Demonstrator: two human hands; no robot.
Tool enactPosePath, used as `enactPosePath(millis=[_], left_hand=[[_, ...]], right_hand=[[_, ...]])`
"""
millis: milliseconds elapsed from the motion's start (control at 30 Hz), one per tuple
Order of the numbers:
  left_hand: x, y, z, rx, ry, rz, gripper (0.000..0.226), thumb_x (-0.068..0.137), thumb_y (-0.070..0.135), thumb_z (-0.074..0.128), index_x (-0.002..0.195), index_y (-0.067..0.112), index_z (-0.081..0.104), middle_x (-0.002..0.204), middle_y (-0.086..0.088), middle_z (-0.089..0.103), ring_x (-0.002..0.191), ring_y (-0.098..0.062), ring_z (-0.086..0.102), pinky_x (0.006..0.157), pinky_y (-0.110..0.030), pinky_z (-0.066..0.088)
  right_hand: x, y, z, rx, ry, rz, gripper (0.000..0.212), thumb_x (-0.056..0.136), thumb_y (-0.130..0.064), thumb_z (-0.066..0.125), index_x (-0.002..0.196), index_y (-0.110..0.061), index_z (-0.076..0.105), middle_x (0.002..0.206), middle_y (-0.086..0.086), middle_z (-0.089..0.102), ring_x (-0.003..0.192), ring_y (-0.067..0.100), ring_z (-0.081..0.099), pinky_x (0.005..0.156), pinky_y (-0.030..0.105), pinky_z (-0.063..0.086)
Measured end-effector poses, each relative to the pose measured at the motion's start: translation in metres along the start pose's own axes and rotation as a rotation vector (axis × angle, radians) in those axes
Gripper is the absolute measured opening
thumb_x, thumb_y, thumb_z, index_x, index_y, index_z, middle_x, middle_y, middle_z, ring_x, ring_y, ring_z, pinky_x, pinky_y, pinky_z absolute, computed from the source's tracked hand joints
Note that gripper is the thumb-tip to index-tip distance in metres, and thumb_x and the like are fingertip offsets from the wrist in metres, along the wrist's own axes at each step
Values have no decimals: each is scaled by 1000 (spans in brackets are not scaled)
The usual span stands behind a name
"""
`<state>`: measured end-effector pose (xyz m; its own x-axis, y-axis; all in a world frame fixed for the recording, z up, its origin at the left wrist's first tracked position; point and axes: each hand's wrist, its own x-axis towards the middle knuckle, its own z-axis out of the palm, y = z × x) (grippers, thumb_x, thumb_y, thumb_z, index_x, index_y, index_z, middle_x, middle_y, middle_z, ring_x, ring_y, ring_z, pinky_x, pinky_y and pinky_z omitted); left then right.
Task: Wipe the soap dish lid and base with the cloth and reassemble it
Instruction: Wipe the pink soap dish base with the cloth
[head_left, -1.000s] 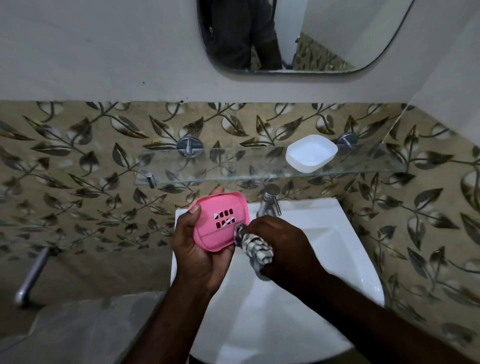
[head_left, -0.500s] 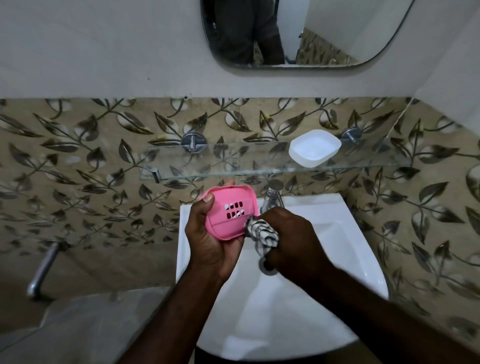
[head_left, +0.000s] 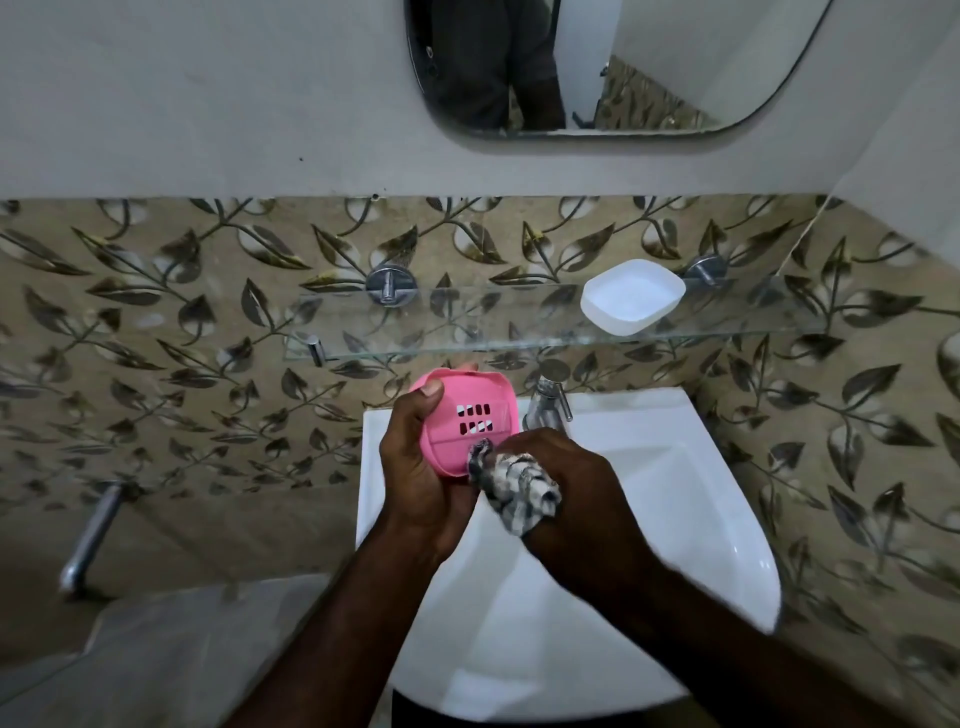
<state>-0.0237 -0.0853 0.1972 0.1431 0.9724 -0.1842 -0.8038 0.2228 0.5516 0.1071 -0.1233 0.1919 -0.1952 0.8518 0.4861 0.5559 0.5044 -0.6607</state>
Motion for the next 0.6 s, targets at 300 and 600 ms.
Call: enactPosePath(millis=[300, 600], left_hand=[[7, 0, -13, -17, -90, -142, 104, 53, 41, 81, 140, 5, 38, 130, -18, 50, 116, -36, 49, 102, -57, 35], [14, 4, -24, -95, -126, -308, 68, 72, 53, 61, 127, 17, 45, 135, -19, 44, 123, -37, 42, 108, -60, 25]], right_hand=[[12, 29, -24, -216, -164, 213, 19, 70, -30, 63, 84, -18, 68, 83, -1, 66, 81, 24, 64, 71, 39, 51], [0, 33, -17, -57, -156, 126, 39, 64, -17, 66, 101, -32, 61, 96, -10, 65, 88, 12, 63, 76, 36, 50]])
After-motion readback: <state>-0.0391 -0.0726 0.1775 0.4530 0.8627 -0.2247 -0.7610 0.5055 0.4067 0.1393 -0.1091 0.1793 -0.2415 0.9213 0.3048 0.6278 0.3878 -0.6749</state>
